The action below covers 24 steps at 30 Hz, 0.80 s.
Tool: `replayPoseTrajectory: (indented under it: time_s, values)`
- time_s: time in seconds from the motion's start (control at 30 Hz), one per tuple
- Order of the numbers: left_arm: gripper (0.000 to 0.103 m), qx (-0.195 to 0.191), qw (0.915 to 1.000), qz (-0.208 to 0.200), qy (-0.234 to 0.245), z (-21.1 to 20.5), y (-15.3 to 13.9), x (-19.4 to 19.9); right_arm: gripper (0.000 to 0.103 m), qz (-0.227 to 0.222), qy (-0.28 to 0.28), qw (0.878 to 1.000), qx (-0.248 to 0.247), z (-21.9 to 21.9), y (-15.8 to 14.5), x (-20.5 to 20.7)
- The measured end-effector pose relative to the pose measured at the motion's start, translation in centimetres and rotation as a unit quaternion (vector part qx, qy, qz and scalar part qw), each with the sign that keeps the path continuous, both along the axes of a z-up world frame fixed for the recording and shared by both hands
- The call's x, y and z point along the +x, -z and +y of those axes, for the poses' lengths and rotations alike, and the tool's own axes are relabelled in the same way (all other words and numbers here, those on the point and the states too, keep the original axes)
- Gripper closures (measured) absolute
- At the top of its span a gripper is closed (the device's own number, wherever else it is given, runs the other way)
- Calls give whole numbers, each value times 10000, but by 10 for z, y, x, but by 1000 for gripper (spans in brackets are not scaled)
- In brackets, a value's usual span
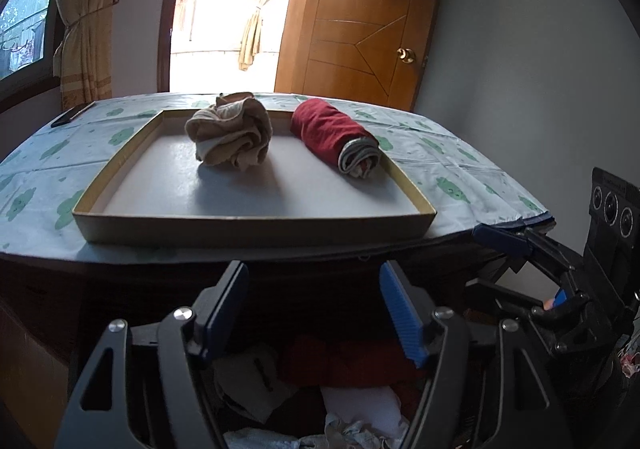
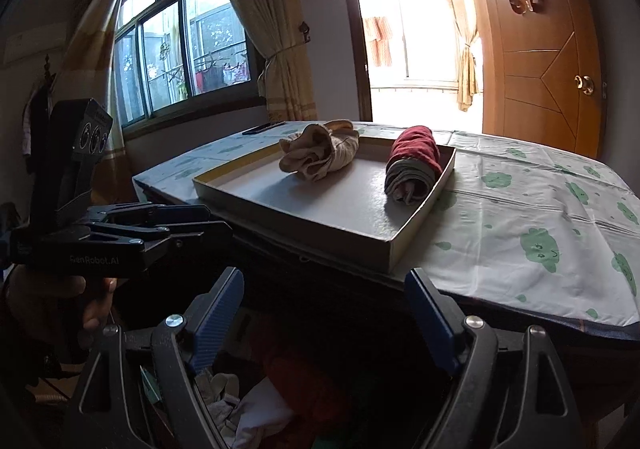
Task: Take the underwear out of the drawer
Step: 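Withdraw both open tools from the tray and lower them into the drawer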
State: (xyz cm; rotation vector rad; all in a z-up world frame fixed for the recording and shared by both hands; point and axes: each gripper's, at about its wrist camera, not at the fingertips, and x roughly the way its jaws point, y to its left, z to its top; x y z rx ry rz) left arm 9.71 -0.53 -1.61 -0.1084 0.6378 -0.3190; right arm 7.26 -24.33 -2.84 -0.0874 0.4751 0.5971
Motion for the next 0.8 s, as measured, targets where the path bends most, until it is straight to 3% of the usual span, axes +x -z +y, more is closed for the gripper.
replayPoseTrajectory:
  time_s: [0.17, 0.43, 0.63, 0.8]
  values:
    - [30, -194, 9994, 147, -239, 22, 16, -26, 19, 93, -381, 9987, -311, 9, 13, -15]
    - [30, -25, 9958, 360, -838, 55, 48, -56, 19, 418, -867, 9924, -773, 29, 36, -21]
    - [30, 63, 9921, 427, -1177, 72, 60, -62, 19, 708, -1601, 9762, -1283, 65, 52, -24]
    - [29, 62, 9904, 430, -1309, 80, 64, -66, 19, 999, -1796, 9680, -1441, 83, 62, -15]
